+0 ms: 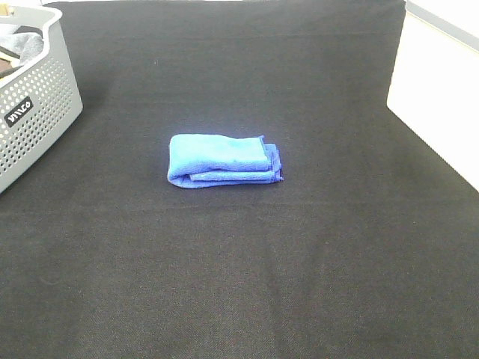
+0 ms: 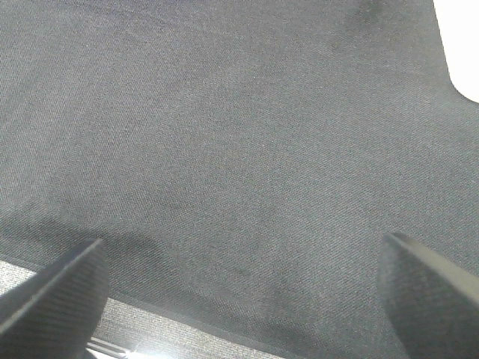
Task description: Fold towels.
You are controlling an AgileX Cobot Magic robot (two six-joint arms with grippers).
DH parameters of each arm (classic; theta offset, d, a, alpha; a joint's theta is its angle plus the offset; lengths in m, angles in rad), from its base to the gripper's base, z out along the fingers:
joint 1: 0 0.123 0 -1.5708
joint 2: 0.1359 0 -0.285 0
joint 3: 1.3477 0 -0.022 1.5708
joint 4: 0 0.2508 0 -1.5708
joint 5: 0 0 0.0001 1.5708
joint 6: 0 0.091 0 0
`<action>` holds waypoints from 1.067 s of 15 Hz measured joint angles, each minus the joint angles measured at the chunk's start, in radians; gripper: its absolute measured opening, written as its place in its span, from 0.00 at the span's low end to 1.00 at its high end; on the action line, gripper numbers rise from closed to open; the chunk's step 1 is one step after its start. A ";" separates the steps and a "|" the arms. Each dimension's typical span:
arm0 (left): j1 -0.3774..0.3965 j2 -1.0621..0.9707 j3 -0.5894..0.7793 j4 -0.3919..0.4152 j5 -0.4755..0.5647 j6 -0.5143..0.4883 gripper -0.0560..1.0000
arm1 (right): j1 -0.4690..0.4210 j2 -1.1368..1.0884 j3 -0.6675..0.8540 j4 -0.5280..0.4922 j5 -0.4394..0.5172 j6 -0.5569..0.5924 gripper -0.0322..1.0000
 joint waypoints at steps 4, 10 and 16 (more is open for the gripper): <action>0.006 0.000 0.000 0.000 0.000 0.001 0.72 | -0.008 0.000 0.000 0.000 0.000 0.000 0.92; 0.200 -0.076 0.000 0.000 -0.002 0.001 0.72 | -0.169 -0.152 0.000 0.000 -0.004 0.000 0.92; 0.229 -0.171 0.000 0.000 -0.002 0.001 0.72 | -0.185 -0.285 0.002 0.004 -0.004 0.000 0.92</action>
